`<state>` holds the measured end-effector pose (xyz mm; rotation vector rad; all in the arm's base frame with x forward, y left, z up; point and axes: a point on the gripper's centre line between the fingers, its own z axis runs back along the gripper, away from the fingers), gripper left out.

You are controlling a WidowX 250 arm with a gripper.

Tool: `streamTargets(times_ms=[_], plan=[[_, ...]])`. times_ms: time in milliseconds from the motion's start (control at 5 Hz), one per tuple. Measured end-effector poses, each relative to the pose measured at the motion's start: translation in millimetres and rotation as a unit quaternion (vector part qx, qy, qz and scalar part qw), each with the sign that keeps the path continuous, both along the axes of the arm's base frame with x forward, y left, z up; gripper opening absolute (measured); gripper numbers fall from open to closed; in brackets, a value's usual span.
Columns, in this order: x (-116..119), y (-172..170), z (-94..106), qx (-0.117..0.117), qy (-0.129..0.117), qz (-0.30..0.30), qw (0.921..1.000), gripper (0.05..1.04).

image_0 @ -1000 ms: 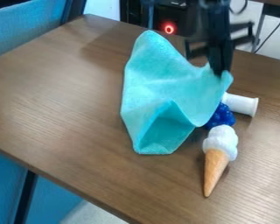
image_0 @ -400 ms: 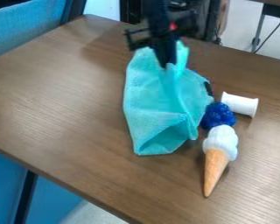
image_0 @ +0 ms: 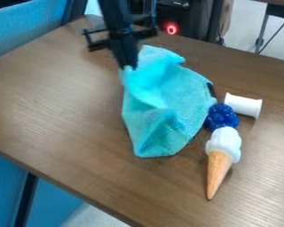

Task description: Unfold the cloth from right to left

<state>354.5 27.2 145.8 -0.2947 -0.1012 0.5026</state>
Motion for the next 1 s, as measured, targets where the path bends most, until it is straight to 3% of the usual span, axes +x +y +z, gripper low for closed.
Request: streamTargets(times_ms=[600, 800, 1000], plan=[[-36, 61, 1.6, -0.002, 0.016, -0.059, 0.9981, 0.056], [-46, 72, -2.2, -0.016, 0.022, -0.055, 0.9981, 0.056], [-53, 86, -3.2, -0.064, 0.02, -0.018, 0.9976, 0.056]])
